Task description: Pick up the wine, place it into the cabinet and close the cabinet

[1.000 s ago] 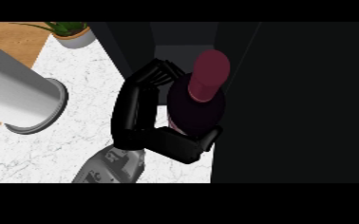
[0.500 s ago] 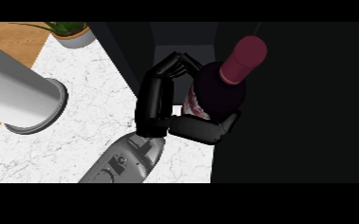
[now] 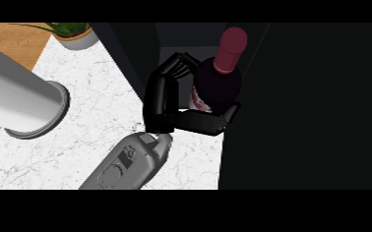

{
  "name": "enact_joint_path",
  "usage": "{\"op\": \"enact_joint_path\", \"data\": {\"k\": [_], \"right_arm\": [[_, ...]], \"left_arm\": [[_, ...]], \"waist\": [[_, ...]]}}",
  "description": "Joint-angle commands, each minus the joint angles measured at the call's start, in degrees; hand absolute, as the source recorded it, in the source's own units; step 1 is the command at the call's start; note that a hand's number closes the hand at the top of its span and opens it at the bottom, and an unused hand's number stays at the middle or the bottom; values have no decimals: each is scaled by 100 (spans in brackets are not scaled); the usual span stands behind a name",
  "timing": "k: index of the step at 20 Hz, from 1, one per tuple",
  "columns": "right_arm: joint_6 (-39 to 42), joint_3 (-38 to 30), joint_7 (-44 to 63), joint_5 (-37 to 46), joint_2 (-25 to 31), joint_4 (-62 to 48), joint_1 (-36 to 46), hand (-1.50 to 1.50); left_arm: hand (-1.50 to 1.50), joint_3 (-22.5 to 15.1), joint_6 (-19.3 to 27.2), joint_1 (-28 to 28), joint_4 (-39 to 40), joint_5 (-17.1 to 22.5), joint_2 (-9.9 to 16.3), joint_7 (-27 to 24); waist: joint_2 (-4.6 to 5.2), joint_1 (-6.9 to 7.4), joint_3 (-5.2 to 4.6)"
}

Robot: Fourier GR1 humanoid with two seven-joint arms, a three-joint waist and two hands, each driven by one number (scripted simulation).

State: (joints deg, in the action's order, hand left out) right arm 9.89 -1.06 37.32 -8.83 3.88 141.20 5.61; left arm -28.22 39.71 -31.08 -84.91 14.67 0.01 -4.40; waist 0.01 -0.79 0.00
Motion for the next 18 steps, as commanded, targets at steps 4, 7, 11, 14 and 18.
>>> {"op": "enact_joint_path", "data": {"k": [4, 7, 11, 14, 18], "right_arm": [[35, -153, 27, -517, 31, 397, -61, -150], [147, -26, -22, -542, -32, 516, -449, -150], [-22, -111, 226, -583, 23, 462, -23, -150], [-107, 247, 429, -327, -79, 908, -236, -150], [101, -31, 132, -606, 36, 676, -328, -150]], "left_arm": [[150, 2, -178, -13, 936, 516, -1, -955], [150, -256, 107, 72, 816, 10, -1, -660], [150, -27, 86, -244, 1625, 205, -1, -1187], [150, -225, 198, 86, 1520, 204, -1, -1484], [150, 223, -95, -344, 2069, 485, -1, -1737]], "waist": [[10, -12, -1], [-8, 15, 3], [7, -25, -1], [-5, -16, -2], [5, -28, -1]]}}
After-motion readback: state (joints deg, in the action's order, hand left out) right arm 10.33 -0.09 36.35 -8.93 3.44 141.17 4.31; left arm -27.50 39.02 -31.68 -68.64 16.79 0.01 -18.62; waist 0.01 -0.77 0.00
